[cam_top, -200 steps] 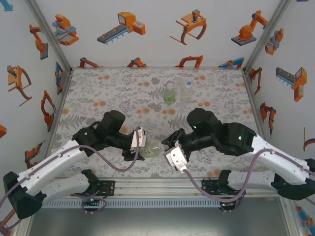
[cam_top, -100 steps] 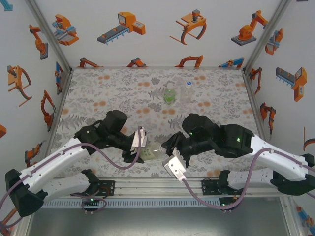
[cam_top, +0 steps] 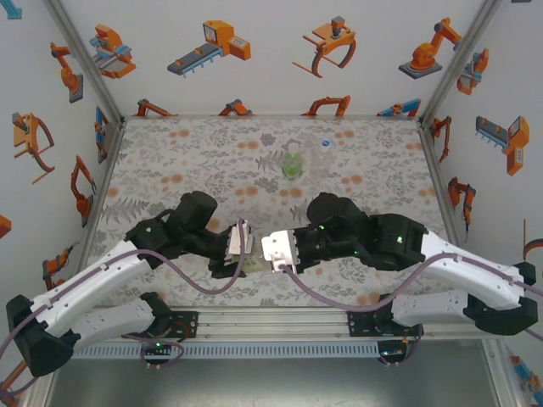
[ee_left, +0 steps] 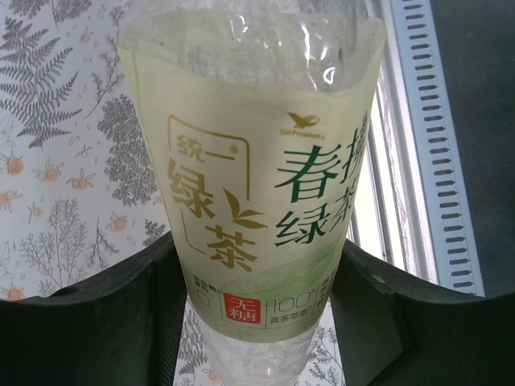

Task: Screw on the bottle caps

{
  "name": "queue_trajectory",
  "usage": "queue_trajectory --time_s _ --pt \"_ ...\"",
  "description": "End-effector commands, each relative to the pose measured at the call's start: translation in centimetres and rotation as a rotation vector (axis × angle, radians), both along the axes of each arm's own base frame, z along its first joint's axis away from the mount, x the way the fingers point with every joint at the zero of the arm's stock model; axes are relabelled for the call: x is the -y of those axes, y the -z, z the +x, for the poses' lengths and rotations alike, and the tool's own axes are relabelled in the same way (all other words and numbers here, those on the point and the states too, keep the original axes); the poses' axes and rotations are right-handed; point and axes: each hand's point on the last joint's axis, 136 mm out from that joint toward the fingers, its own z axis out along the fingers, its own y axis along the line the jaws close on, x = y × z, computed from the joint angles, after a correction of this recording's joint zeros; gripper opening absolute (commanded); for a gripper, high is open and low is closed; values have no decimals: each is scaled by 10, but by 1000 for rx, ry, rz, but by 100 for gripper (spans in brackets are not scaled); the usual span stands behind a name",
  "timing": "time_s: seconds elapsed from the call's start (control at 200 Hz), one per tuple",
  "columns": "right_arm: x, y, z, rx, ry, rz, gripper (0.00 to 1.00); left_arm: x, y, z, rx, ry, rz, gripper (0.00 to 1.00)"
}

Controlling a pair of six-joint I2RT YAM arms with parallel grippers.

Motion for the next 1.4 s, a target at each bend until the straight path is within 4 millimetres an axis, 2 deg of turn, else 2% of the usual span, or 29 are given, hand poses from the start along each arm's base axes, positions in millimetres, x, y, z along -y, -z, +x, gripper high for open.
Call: queue_trajectory --time_s 0.0,0.215,0.461,0.636,0.781,0.946,1.071,1.177,1.262,1.332,1.397 --pt "-13 14 1 -237 139 -19 0 15 -32 13 96 -16 -129 0" --pt "-15 27 9 -517 282 -42 0 17 -33 19 118 -34 -134 0" --pt "-13 46 45 -947 548 7 0 15 -33 33 168 -102 -128 0" --pt "-9 56 70 -1271 742 75 0 14 -35 35 192 -118 -139 0" --pt "-8 61 82 -1524 836 161 0 14 -34 38 201 -135 -139 0" --pt "9 99 96 -1773 1114 186 0 17 -37 45 221 -171 -160 0" --pt "15 123 101 -1938 1225 228 0 16 -35 54 245 -212 -147 0" --pt "25 130 104 -1971 1281 275 0 15 -33 58 258 -230 -126 0" --pt "29 123 108 -1927 1283 287 13 14 -29 58 259 -225 -104 0" --pt "30 108 113 -1863 1243 320 36 13 -25 56 254 -213 -93 0" --pt "35 89 119 -1748 1214 368 49 13 -23 54 252 -202 -89 0"
